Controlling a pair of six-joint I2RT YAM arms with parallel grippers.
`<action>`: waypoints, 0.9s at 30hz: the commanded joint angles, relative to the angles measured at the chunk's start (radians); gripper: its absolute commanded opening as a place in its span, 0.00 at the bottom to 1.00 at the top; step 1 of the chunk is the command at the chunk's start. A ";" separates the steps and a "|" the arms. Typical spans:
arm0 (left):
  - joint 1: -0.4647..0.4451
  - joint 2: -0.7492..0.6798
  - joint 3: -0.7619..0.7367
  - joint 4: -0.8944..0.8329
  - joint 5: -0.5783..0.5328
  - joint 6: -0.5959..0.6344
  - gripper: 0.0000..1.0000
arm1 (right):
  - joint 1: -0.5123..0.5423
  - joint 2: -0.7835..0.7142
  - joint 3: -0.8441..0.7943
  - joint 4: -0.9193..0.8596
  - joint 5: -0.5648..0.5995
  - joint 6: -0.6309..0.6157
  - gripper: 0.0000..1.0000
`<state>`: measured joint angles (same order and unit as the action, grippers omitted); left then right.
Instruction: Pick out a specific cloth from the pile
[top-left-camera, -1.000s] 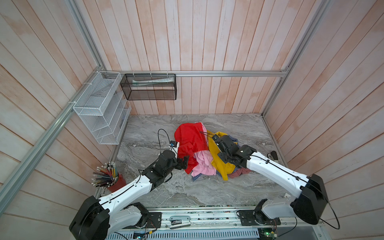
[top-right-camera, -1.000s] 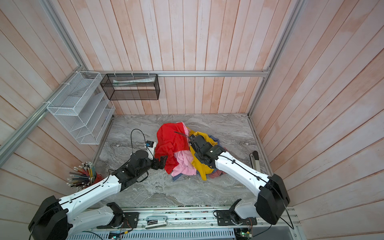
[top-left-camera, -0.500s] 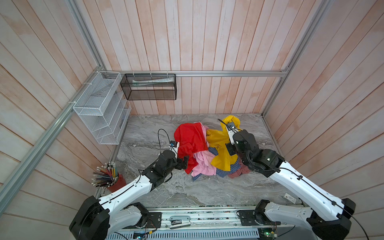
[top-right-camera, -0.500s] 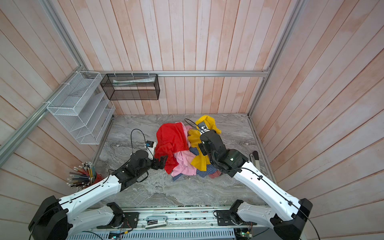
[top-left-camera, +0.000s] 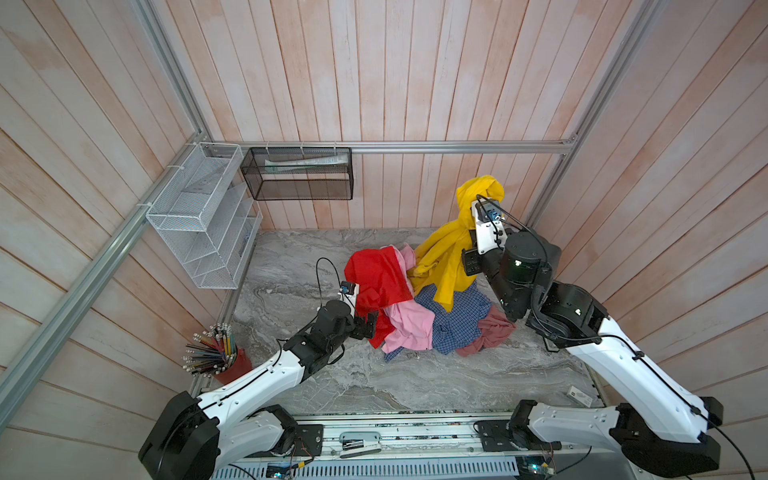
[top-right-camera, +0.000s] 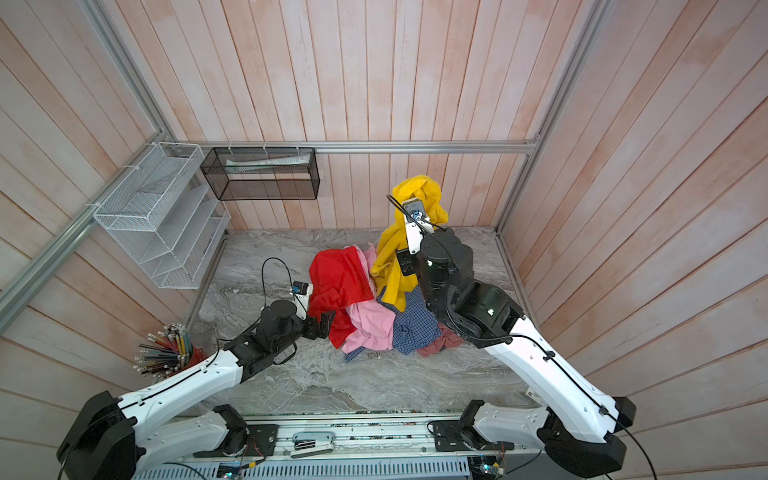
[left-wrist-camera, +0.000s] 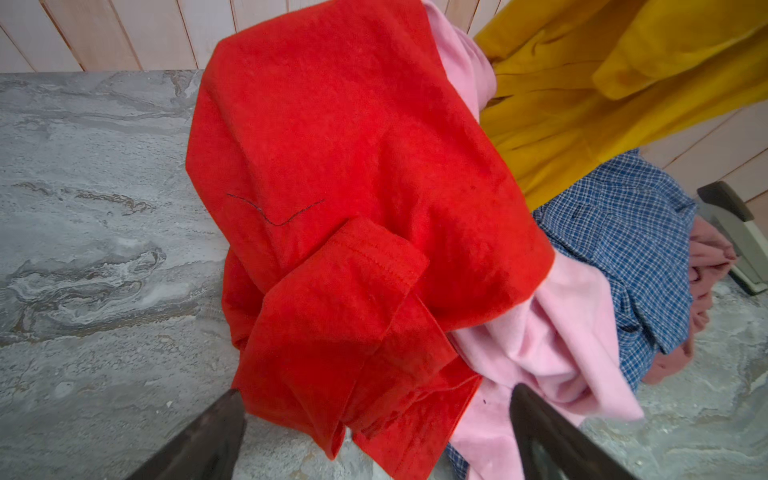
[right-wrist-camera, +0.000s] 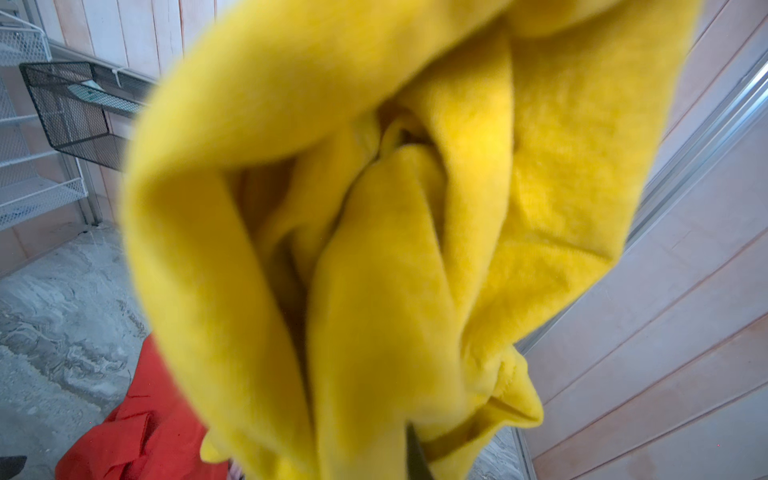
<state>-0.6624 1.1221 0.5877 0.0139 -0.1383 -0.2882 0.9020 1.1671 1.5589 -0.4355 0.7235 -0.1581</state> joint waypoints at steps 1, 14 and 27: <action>-0.005 0.012 0.033 0.006 0.008 0.020 1.00 | 0.009 -0.006 0.053 0.162 0.065 -0.066 0.00; -0.005 0.033 0.071 0.019 0.020 0.035 1.00 | 0.081 0.032 0.150 0.326 0.021 -0.193 0.00; -0.017 0.050 0.296 0.170 0.233 0.253 1.00 | 0.113 0.207 0.411 0.204 -0.288 -0.091 0.00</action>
<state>-0.6689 1.1557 0.8291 0.1062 -0.0025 -0.1234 1.0096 1.3632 1.9152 -0.2371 0.5400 -0.2977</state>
